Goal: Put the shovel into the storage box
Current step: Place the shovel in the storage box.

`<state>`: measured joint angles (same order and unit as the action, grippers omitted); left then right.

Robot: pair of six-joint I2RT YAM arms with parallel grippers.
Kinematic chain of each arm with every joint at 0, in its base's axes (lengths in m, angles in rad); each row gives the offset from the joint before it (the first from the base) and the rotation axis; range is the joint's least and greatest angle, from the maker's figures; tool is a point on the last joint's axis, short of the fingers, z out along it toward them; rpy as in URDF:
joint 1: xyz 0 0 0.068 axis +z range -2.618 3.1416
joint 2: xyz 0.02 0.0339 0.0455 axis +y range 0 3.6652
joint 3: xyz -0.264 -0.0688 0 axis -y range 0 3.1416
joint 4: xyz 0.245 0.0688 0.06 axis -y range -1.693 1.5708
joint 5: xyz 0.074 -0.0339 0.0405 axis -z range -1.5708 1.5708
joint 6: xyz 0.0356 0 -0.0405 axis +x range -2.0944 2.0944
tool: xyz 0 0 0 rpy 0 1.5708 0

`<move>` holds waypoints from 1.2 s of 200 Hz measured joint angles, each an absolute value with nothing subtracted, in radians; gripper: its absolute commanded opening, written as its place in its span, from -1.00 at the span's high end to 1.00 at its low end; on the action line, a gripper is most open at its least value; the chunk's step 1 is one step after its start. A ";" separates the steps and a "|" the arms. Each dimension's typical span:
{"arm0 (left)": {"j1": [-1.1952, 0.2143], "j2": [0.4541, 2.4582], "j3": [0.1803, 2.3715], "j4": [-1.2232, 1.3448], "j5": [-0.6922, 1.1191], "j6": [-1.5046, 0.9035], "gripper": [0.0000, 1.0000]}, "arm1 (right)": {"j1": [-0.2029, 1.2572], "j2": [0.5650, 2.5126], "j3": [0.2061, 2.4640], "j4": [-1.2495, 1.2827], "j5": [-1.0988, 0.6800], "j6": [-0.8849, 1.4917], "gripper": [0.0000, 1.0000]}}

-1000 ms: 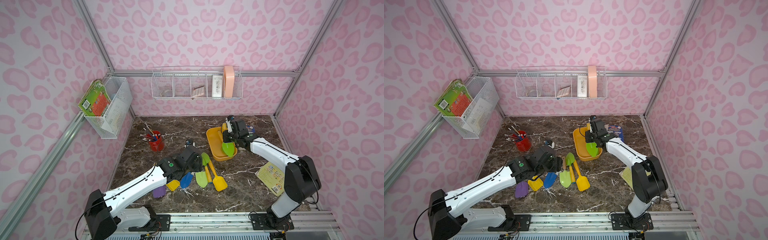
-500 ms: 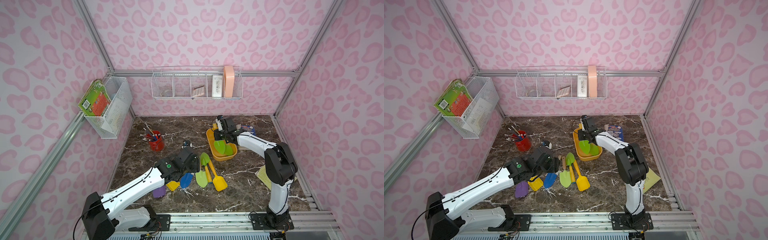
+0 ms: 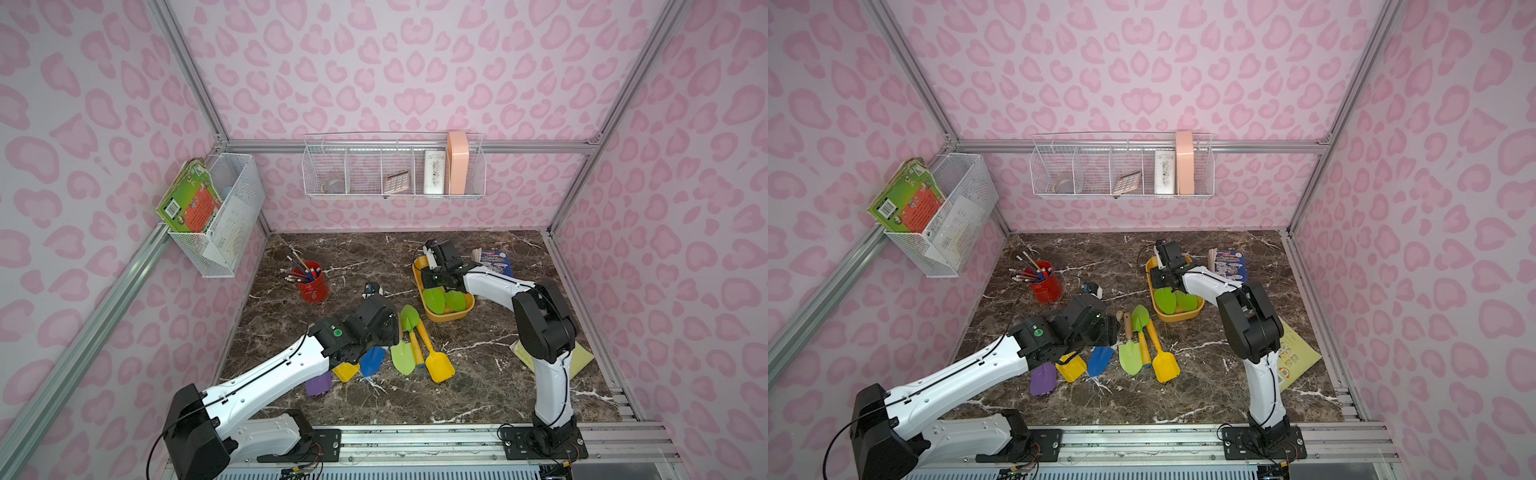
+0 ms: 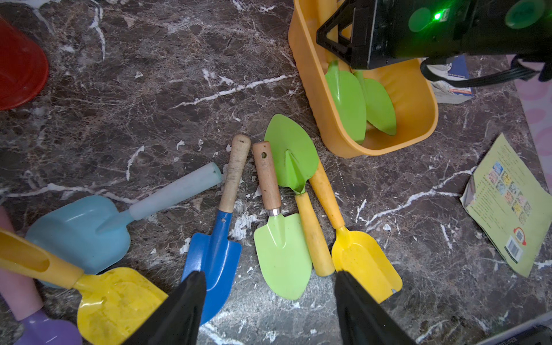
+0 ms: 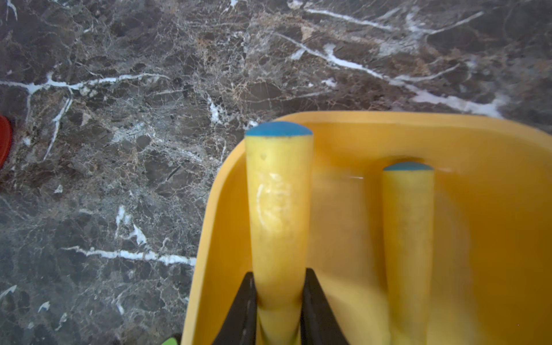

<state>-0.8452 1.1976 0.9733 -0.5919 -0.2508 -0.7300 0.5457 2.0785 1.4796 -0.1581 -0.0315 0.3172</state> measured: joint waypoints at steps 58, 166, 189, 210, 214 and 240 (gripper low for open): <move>-0.844 1.213 0.974 -0.592 -0.248 -0.730 -0.46 | 0.543 2.112 1.500 -0.159 -0.022 0.317 0.64; -0.844 1.219 0.976 -0.592 -0.248 -0.730 -0.46 | 0.544 2.081 1.520 -0.164 -0.026 0.313 0.25; -0.844 1.214 0.976 -0.592 -0.248 -0.730 -0.46 | 0.545 2.067 1.514 -0.168 -0.022 0.310 0.25; -0.844 1.204 0.976 -0.592 -0.248 -0.734 -0.46 | 0.546 2.041 1.498 -0.172 -0.018 0.310 0.26; -0.844 1.203 0.976 -0.592 -0.248 -0.734 -0.46 | 0.546 2.036 1.495 -0.173 -0.018 0.310 0.26; -0.844 1.197 0.976 -0.593 -0.248 -0.738 -0.46 | 0.550 1.993 1.458 -0.171 -0.012 0.310 0.26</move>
<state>-0.8444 1.1973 0.9760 -0.5934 -0.2478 -0.7376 0.5495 1.9926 1.4582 -0.1711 -0.0116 0.3103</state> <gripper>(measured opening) 0.730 0.366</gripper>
